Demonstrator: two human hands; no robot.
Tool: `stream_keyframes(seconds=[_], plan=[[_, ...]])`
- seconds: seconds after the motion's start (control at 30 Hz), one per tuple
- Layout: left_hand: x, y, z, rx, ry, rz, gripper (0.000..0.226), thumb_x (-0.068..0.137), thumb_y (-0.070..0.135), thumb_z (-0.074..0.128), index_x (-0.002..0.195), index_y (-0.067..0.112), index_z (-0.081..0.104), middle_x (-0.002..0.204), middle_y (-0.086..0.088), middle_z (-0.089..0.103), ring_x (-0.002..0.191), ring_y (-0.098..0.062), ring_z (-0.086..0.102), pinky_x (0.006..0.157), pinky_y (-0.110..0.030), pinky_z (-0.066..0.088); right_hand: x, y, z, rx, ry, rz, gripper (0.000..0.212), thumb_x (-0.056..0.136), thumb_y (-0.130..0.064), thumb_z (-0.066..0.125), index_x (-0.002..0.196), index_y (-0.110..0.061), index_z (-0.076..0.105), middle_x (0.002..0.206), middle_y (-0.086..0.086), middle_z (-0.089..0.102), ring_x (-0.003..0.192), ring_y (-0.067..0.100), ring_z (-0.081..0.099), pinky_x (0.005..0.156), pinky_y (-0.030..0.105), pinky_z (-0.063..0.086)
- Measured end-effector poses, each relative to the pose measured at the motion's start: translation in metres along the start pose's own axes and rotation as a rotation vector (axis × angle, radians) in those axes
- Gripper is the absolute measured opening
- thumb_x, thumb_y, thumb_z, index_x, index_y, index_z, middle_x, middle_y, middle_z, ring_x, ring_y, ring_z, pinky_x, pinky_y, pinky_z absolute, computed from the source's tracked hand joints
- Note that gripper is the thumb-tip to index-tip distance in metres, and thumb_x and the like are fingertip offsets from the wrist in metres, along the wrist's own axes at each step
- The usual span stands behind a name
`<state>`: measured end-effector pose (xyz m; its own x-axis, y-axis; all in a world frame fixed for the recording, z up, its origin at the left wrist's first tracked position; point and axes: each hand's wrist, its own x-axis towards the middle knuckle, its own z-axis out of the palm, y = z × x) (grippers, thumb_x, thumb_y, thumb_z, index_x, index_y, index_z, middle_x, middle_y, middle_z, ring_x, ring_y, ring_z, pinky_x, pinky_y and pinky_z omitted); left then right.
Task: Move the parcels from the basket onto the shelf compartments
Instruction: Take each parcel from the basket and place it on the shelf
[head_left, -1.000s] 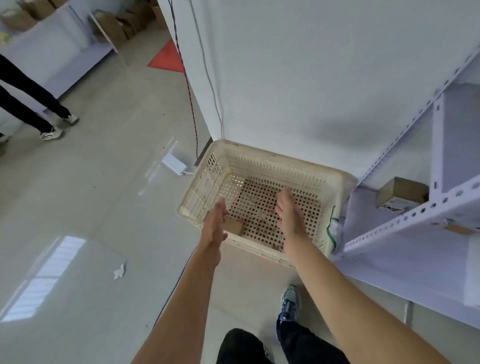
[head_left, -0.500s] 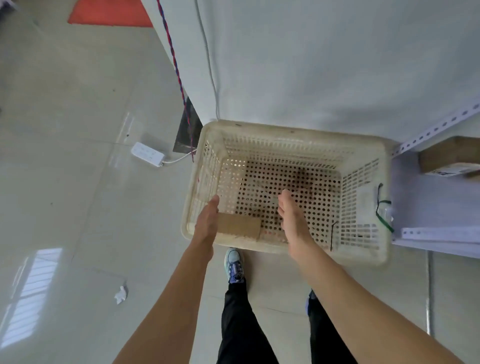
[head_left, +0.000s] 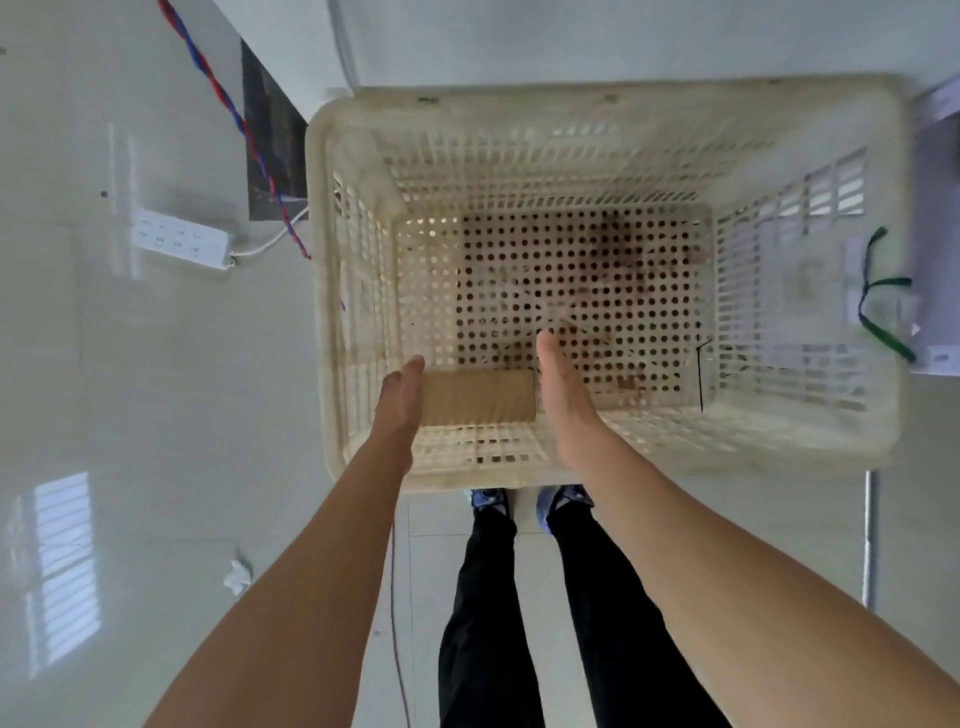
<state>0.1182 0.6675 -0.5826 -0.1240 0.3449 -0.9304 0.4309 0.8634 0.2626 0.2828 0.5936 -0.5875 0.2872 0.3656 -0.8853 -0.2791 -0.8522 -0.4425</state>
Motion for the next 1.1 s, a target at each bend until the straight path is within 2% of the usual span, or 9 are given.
stream_keyframes(seconds=[0.2,0.4,0.6,0.73,0.97,1.03,1.1], plan=[[0.046,-0.006,0.010,-0.022,0.001,-0.099,0.078,0.105,0.066,0.042,0.170,0.031,0.017,0.178,-0.001,0.016,0.163,-0.033,0.017,0.127,-0.059,0.016,0.050,0.011,0.012,-0.063,0.017,0.070,0.073,0.108,-0.066,0.019,0.167,-0.024,0.022,0.175,0.002,0.017,0.161,0.024,0.017,0.130,0.049,0.016],[0.072,-0.004,0.014,-0.039,0.032,-0.169,0.078,0.105,0.066,0.043,0.169,0.028,0.023,0.176,-0.004,0.022,0.161,-0.036,0.021,0.126,-0.057,0.020,0.073,0.018,0.015,-0.042,-0.009,0.124,0.071,0.109,-0.063,0.020,0.167,-0.023,0.022,0.175,0.002,0.017,0.160,0.025,0.018,0.127,0.047,0.018],[0.084,-0.004,0.019,-0.056,0.017,-0.156,0.079,0.104,0.066,0.046,0.168,0.023,0.027,0.175,-0.007,0.025,0.161,-0.033,0.022,0.128,-0.052,0.018,0.081,0.019,0.018,0.027,-0.027,0.185,0.073,0.106,-0.068,0.021,0.167,-0.028,0.019,0.176,-0.001,0.013,0.161,0.026,0.015,0.127,0.054,0.016],[0.080,-0.001,0.018,-0.093,0.046,-0.153,0.077,0.103,0.065,0.049,0.166,0.024,0.032,0.172,-0.006,0.030,0.158,-0.034,0.028,0.128,-0.052,0.021,0.074,0.015,0.016,0.050,-0.019,0.171,0.073,0.107,-0.067,0.022,0.167,-0.027,0.019,0.176,0.000,0.013,0.161,0.026,0.015,0.127,0.053,0.016],[0.034,0.017,0.010,-0.237,0.013,0.011,0.066,0.103,0.063,0.052,0.157,0.026,0.047,0.162,-0.001,0.047,0.148,-0.025,0.043,0.126,-0.051,0.030,0.037,-0.009,-0.004,0.117,0.069,0.015,0.070,0.107,-0.067,0.023,0.166,-0.029,0.023,0.175,-0.002,0.018,0.160,0.024,0.020,0.126,0.050,0.018],[0.012,0.028,0.006,-0.289,0.007,0.073,0.052,0.104,0.059,0.052,0.146,0.027,0.054,0.155,-0.001,0.053,0.140,-0.023,0.050,0.124,-0.050,0.035,0.022,-0.021,-0.013,0.144,0.101,-0.036,0.070,0.106,-0.068,0.024,0.165,-0.030,0.030,0.172,-0.003,0.025,0.157,0.024,0.027,0.125,0.049,0.023],[-0.014,0.043,0.000,-0.380,0.003,0.139,0.043,0.107,0.052,0.053,0.139,0.024,0.058,0.137,-0.001,0.062,0.136,-0.021,0.055,0.122,-0.048,0.039,0.004,-0.035,-0.023,0.170,0.132,-0.112,0.077,0.100,-0.076,0.027,0.161,-0.030,0.038,0.168,-0.001,0.036,0.154,0.025,0.035,0.126,0.051,0.028]])
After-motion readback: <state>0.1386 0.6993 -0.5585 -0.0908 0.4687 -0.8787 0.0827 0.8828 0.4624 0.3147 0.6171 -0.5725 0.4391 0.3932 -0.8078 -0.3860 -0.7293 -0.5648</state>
